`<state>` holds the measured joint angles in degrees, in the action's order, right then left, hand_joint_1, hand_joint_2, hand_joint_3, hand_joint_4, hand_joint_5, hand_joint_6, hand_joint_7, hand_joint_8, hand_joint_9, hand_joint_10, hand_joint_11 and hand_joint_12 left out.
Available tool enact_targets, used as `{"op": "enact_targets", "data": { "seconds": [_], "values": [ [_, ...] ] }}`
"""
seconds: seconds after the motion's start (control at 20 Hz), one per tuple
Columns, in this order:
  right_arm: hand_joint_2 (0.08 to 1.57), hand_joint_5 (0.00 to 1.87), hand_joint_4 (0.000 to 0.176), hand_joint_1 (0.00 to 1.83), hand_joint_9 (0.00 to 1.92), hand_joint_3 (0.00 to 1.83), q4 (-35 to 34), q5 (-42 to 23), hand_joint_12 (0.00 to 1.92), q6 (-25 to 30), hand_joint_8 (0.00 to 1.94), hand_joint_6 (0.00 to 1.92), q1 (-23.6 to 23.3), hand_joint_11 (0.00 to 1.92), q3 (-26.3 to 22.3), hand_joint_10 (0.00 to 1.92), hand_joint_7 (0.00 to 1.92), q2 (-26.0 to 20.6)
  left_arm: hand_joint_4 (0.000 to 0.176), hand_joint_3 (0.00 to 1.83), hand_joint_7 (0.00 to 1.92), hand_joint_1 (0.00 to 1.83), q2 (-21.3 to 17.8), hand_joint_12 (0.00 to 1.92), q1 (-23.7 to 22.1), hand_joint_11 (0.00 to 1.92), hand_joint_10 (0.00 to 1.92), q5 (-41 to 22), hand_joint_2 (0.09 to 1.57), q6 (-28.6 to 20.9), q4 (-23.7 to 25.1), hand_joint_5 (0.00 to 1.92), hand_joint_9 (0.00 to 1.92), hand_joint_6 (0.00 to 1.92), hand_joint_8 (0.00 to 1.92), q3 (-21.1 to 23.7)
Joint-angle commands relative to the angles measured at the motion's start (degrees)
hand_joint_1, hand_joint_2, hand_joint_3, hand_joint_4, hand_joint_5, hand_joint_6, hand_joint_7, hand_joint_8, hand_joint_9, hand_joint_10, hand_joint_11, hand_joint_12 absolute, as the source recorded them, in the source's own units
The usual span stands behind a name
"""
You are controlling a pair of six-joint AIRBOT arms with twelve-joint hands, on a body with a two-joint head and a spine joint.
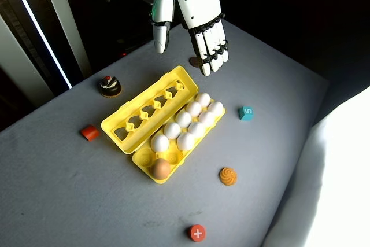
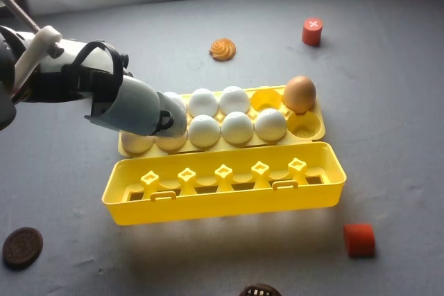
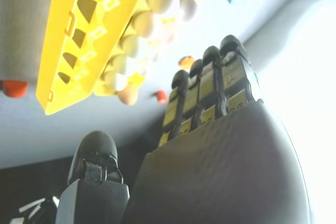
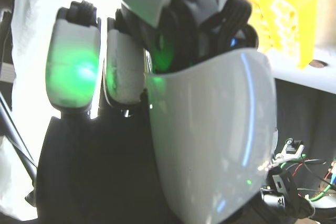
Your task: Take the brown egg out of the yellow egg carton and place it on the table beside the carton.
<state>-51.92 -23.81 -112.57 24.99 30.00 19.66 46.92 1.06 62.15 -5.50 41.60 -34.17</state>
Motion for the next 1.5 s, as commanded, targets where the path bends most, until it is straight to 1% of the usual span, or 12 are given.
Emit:
{"op": "enact_targets", "data": {
  "seconds": [0.0,0.1,0.3,0.55,0.65,0.8,1.05,1.15,1.2,1.25,1.4,1.45],
  "values": [
    [0.95,0.1,0.0,0.18,0.04,0.11,1.5,-5.2,0.21,-0.1,0.04,0.05,-0.7,0.0,0.2,0.04,0.06,-0.1,0.0,0.19,0.0,0.0,-0.1,0.0,-0.7,0.0,0.0,-1.6,1.03,-0.1,3.8,0.01,0.0,0.01,0.0,0.0],
    [1.02,0.09,0.0,0.15,0.04,0.0,1.5,-5.3,0.15,-0.1,0.0,0.0,-0.8,0.0,0.2,0.0,0.06,0.1,0.0,0.02,0.0,0.0,-0.1,0.0,-0.7,0.0,0.0,-1.4,1.11,-0.1,3.8,0.01,0.0,0.0,0.0,-0.1],
    [1.05,0.07,0.0,0.12,0.01,0.0,1.5,-5.5,0.02,0.0,0.01,0.01,-1.2,0.01,0.2,0.0,0.02,0.6,0.0,0.01,0.0,0.0,-0.1,0.0,-0.7,0.0,0.0,-1.3,1.11,-0.1,3.8,0.02,0.0,0.0,0.0,-0.1],
    [0.88,0.02,0.001,0.1,0.0,0.0,1.5,-6.2,0.01,1.8,0.0,0.0,-1.6,0.02,0.3,0.0,0.0,0.9,0.0,0.01,0.0,0.0,-0.1,0.0,-0.7,0.0,0.0,-1.0,1.11,-0.1,3.9,0.02,0.0,0.0,0.0,-0.1],
    [0.8,0.16,0.081,0.2,0.0,0.0,1.5,-6.5,0.0,2.9,0.0,0.01,-2.3,0.0,0.9,0.0,0.0,1.9,0.0,0.02,0.0,0.0,-0.1,0.0,-0.7,0.0,0.0,-1.0,1.13,-0.1,3.9,0.01,0.0,0.0,0.0,-0.1],
    [0.78,0.57,0.17,0.26,0.0,0.0,1.5,-6.2,0.0,9.5,0.0,0.02,-4.6,0.0,3.9,0.0,0.0,4.5,0.0,0.03,0.0,0.0,-0.1,0.0,-0.7,0.0,0.0,-1.0,1.16,-0.1,3.9,0.04,0.0,0.01,0.0,-0.1],
    [0.77,0.89,0.156,0.54,0.0,0.0,1.5,-2.3,0.0,10.4,0.0,0.03,-6.8,0.0,8.7,0.0,0.1,9.9,0.0,0.02,0.03,0.0,-0.1,0.0,-0.7,0.0,0.0,-0.8,1.16,-0.1,3.9,0.06,0.0,0.01,0.01,-0.1],
    [0.74,0.98,0.136,0.66,0.0,0.0,1.5,-2.5,0.0,10.4,0.01,0.01,-7.9,0.0,11.0,0.0,0.27,13.1,0.0,0.02,0.01,0.0,-0.1,0.0,-0.7,0.0,0.0,-0.8,1.16,-0.2,3.9,0.04,0.0,0.0,0.0,-0.1],
    [0.75,0.99,0.142,0.66,0.0,0.0,1.5,-2.5,0.0,10.0,0.0,0.01,-8.6,0.0,12.4,0.0,0.2,15.4,0.0,0.02,0.0,0.0,-0.1,0.0,-0.7,0.0,0.0,-0.8,1.17,-0.2,3.9,0.03,0.0,0.0,0.0,-0.1],
    [0.75,1.0,0.126,0.71,0.0,0.0,1.5,-2.5,0.0,9.3,0.0,0.01,-9.0,0.0,13.7,0.0,0.13,17.0,0.0,0.02,0.0,0.0,-0.1,0.0,-0.7,0.0,0.0,-0.8,1.17,-0.2,3.9,0.03,0.0,0.0,0.0,-0.1],
    [0.74,0.99,0.126,0.71,0.0,0.0,1.5,-2.5,0.0,8.5,0.0,0.01,-9.5,0.0,18.7,0.0,0.02,22.6,0.0,0.02,0.02,0.0,-0.1,0.0,-0.7,0.0,0.0,-1.3,1.18,-0.2,5.3,0.06,0.0,0.01,0.01,-0.1],
    [0.76,0.97,0.148,0.66,0.0,0.0,1.5,-2.6,0.0,8.5,0.01,0.0,-9.5,0.0,21.0,0.0,0.04,24.9,0.0,0.01,0.01,0.0,-0.1,0.0,-0.7,0.0,0.0,-1.5,1.17,-0.5,6.5,0.05,0.0,0.01,0.0,-0.1]
  ]
}}
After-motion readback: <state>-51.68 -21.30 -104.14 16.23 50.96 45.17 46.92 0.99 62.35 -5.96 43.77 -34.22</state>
